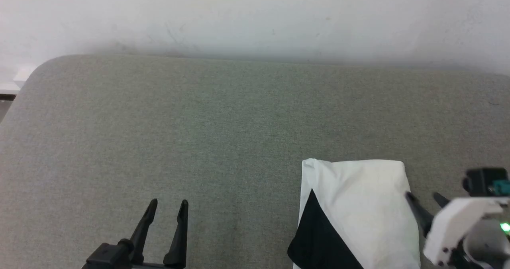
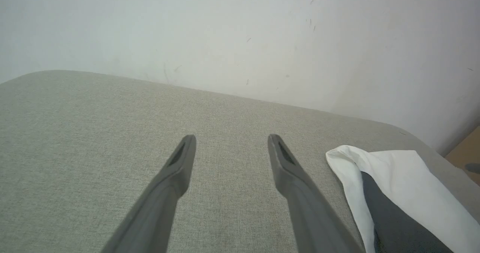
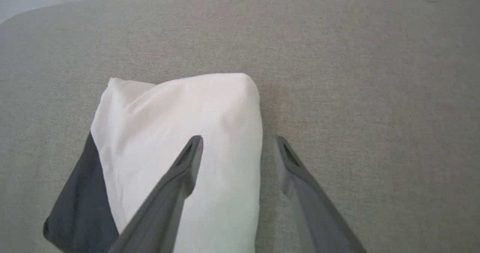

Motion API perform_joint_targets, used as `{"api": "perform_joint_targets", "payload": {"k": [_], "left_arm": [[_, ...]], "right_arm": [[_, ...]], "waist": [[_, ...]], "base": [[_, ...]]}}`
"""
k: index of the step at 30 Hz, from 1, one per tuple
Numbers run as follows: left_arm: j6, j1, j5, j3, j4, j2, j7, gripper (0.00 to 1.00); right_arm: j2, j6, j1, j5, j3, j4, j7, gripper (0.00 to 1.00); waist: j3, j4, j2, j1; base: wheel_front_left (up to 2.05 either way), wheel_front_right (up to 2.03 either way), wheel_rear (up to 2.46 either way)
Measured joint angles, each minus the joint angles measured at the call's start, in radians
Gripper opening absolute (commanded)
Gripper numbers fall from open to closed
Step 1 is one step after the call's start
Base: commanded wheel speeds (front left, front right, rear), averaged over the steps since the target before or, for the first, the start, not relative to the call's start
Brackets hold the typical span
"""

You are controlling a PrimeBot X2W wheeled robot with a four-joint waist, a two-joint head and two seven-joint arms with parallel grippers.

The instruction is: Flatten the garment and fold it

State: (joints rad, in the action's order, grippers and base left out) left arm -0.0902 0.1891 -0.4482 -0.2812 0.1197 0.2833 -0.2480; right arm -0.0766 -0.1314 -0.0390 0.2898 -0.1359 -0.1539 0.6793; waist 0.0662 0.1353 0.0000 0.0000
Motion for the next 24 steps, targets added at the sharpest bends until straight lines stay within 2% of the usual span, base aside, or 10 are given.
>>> {"api": "perform_joint_targets", "payload": {"k": [4, 9, 22, 23, 24], "left_arm": [[0.0, 0.002, 0.0, 0.001, 0.008, 0.007, 0.002, 1.0], [0.0, 0.003, 0.0, 0.0, 0.019, 0.019, 0.014, 1.0], [-0.003, 0.003, 0.0, -0.005, 0.045, 0.043, 0.046, 1.0], [-0.003, 0.002, 0.0, -0.006, 0.045, 0.043, 0.046, 1.0], [-0.003, 0.002, 0.0, -0.008, 0.045, 0.043, 0.047, 1.0]], "right_arm": [[0.008, 0.0, -0.073, -0.006, -0.046, -0.01, -0.004, 1.0], [0.021, 0.0, -0.087, 0.018, -0.058, 0.05, -0.014, 1.0], [0.022, 0.0, 0.004, 0.066, -0.015, 0.26, -0.072, 1.0], [0.021, 0.0, 0.014, 0.065, -0.011, 0.273, -0.071, 0.95], [0.021, 0.0, 0.022, 0.064, -0.006, 0.285, -0.067, 0.52]], "waist": [[0.007, -0.01, 0.0, 0.0], [0.017, -0.012, 0.0, 0.0], [0.05, 0.023, 0.0, 0.0], [0.052, 0.023, 0.0, 0.0], [0.054, 0.023, 0.0, 0.0]], "base": [[0.0, 0.0, 0.0], [0.0, 0.0, 0.0], [0.0, 0.0, 0.0], [0.0, 0.0, 0.0], [0.0, 0.0, 0.0]]}}
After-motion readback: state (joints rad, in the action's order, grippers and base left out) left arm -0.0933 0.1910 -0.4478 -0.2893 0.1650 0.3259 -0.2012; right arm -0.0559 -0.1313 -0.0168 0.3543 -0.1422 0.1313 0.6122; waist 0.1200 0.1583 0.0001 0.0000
